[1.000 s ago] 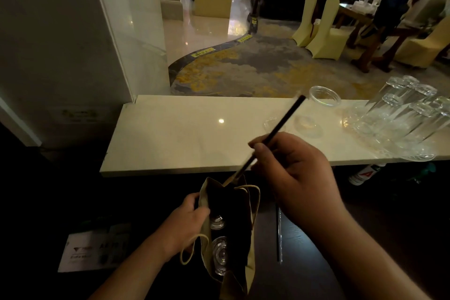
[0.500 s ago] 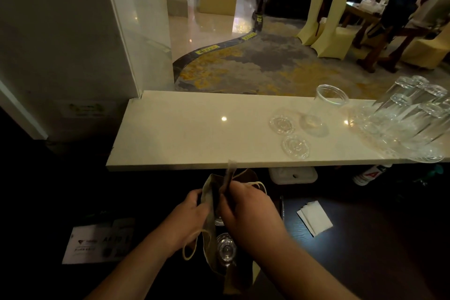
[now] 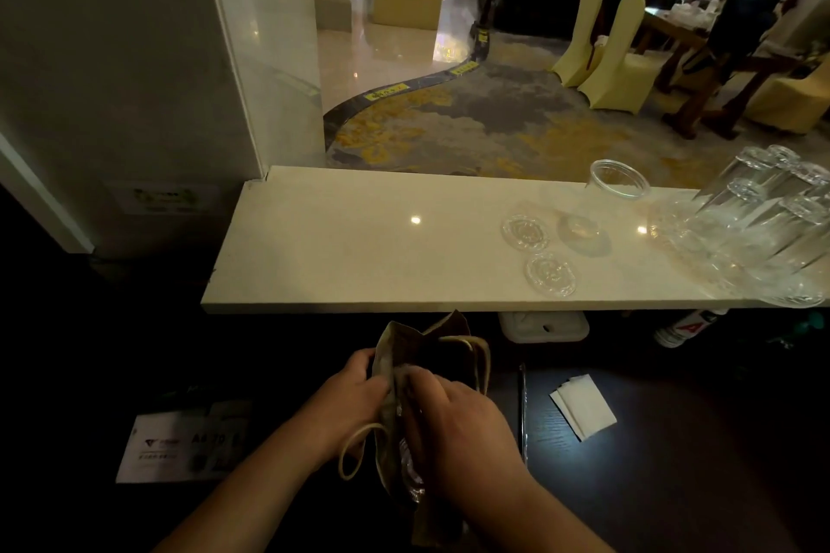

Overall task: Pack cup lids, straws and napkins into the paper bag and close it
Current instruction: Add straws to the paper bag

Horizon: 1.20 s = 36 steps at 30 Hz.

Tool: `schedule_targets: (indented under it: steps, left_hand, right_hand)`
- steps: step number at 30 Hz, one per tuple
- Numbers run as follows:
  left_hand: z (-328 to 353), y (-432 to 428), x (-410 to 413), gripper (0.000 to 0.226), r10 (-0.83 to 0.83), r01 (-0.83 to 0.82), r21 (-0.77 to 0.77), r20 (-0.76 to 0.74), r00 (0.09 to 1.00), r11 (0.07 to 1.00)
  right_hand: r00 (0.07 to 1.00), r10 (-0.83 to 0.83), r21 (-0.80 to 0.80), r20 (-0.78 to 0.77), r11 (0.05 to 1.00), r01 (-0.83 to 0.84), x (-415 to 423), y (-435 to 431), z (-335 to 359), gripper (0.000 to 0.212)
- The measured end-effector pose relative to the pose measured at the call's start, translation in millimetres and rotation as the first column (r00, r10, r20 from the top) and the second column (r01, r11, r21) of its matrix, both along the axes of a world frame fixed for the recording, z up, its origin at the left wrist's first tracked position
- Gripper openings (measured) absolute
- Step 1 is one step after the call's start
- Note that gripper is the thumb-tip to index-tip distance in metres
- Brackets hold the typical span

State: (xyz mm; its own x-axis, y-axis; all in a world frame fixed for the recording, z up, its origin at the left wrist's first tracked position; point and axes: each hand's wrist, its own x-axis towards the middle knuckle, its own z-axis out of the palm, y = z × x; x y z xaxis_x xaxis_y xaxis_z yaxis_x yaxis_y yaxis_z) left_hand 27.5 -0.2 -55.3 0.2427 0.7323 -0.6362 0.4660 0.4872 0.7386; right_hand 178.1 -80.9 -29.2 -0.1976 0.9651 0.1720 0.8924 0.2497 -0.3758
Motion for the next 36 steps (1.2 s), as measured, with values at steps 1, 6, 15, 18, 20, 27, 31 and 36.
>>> schedule_targets:
  steps: [1,6,15,18,20,27,31,36]
  left_hand:
    - [0.9,0.1,-0.3,0.046,-0.008,0.008,0.003,-0.01,1.0,1.0]
    - [2.2,0.0,1.7,0.045,-0.036,0.038,0.041,-0.063,0.997,0.998]
    - [4.7,-3.0,10.2,0.046,-0.055,0.063,0.08,-0.105,0.993,0.995]
    - [7.6,-2.7,10.0,0.049,-0.067,0.075,0.069,-0.115,0.991,0.995]
    - [8.6,-3.0,9.2,0.05,-0.071,0.08,0.066,-0.127,0.989,0.995]
    - [12.1,-1.9,5.3,0.056,-0.081,0.091,0.06,-0.149,0.986,0.994]
    - [14.4,-2.6,5.3,0.052,-0.101,0.112,0.067,-0.15,0.984,0.991]
    - [14.5,-4.3,4.8,0.052,-0.093,0.105,0.066,-0.163,0.982,0.992]
  right_hand:
    - [1.0,-0.001,0.015,-0.003,1.0,0.001,2.7,-2.4,-1.6,0.032]
    - [0.988,-0.155,-0.176,-0.021,0.973,0.149,10.8,4.8,-3.6,0.016]
    - [0.958,-0.288,-0.532,0.004,0.81,0.245,1.7,49.7,-12.2,0.019]
    - [0.968,-0.225,-0.63,0.107,0.738,0.242,-2.4,63.6,-26.6,0.018]
    - [0.968,-0.198,-0.655,0.153,0.713,0.249,-4.2,71.9,-32.8,0.015]
    - [0.955,-0.082,-0.743,0.285,0.611,0.274,-3.9,91.2,-44.7,0.035]
    - [0.945,-0.232,-0.744,0.23,0.584,0.324,-0.7,91.0,-56.7,0.037]
    - [0.933,-0.302,-0.764,0.197,0.548,0.339,-0.9,87.0,-69.1,0.037]
